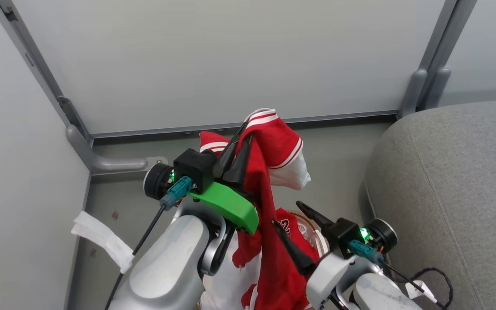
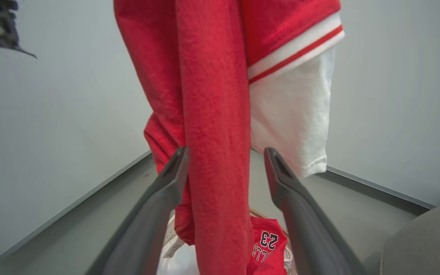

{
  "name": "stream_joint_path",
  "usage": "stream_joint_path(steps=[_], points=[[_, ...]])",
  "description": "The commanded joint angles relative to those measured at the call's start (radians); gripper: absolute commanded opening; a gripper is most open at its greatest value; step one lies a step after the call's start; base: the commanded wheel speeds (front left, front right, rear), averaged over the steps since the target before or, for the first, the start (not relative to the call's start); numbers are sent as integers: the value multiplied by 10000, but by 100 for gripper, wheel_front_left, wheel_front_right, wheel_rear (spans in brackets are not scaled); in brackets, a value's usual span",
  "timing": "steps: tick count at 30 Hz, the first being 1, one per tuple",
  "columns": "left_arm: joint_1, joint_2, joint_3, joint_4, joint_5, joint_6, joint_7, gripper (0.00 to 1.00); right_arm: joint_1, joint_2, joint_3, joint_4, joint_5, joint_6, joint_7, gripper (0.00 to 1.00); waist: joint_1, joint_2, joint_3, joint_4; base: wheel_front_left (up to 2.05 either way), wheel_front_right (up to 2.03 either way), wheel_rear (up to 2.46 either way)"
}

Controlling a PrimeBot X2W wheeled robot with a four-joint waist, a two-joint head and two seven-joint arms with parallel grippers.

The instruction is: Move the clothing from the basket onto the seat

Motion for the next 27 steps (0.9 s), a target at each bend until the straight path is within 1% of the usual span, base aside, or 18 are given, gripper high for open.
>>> stream_joint_path(steps=[1,10,18,19,20,21,22,27], points=[[-207,18,-105,-15,-104,44,6,0,-252,-45,142,188,92,-3,-47,100,1,0,93,173,0,0,0],[-615,16,-1026,-49,-582,215,-70,0,-1482,-38,934,1317,336,-3,-47,100,1,0,266,644,0,0,0],[-922,13,-1727,-67,-1004,389,-151,0,-1856,-44,1533,2398,630,-3,-36,100,1,0,245,849,0,0,0],[-929,15,-1800,-78,-1076,403,-160,0,-1836,-41,1608,2531,687,-3,-36,90,1,0,227,878,0,0,0],[-941,18,-1901,-85,-1160,442,-144,0,-1817,-36,1693,2625,756,-3,-35,46,1,0,211,903,0,0,0],[-959,18,-1967,-94,-1220,465,-154,0,-1804,-36,1763,2690,801,-3,-35,11,1,0,204,922,0,0,0],[-988,16,-2037,-100,-1286,498,-155,0,-1779,-42,1763,2773,922,-5,-35,0,1,0,193,941,0,0,0],[-1034,15,-2227,-15,-1454,644,-213,0,-1678,-45,1675,3023,1084,-5,-35,0,1,0,155,956,0,0,0]])
